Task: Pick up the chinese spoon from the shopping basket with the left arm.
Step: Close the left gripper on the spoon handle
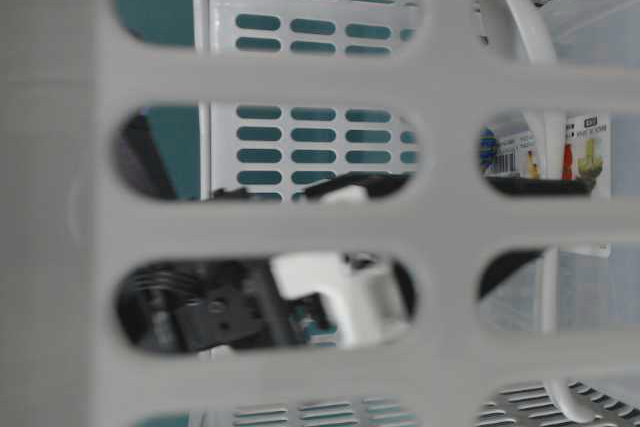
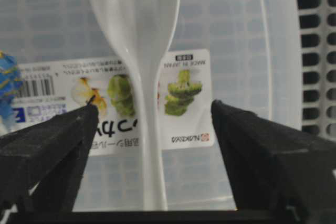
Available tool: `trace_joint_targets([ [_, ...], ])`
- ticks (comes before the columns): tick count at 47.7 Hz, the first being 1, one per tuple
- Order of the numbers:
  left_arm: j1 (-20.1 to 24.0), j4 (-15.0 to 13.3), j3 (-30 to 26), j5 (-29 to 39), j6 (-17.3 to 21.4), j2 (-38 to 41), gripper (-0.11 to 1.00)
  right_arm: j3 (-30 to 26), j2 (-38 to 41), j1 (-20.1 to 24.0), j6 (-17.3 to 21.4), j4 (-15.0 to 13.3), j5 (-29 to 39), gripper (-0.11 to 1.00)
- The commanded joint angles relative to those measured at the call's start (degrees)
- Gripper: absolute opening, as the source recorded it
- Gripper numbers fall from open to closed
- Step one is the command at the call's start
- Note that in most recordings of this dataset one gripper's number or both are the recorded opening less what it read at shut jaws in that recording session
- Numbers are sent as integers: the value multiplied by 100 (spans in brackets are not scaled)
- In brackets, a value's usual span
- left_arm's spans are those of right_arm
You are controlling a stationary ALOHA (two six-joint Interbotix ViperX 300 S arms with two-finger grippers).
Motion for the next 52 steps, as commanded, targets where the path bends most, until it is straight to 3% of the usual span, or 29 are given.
trace_joint_targets([
  [1, -18, 9, 0, -62, -26, 9, 79, -44, 26, -9, 0, 18, -26, 66],
  [7, -18, 18, 44, -132, -18, 9, 59, -26, 26, -9, 0, 9, -26, 66],
  [14, -9, 9, 35, -141, 26, -9, 18, -18, 26, -9, 0, 9, -26, 66],
  [16, -9, 9, 9, -141, 44, -26, 12, -18, 26, -9, 0, 9, -18, 66],
  [30, 88, 18, -316, 141, 18, -510, 12, -9, 26, -18, 0, 9, -26, 66],
  [52, 149, 18, -2153, 2206, -35, -993, 12, -9, 26, -9, 9, 9, -26, 66],
])
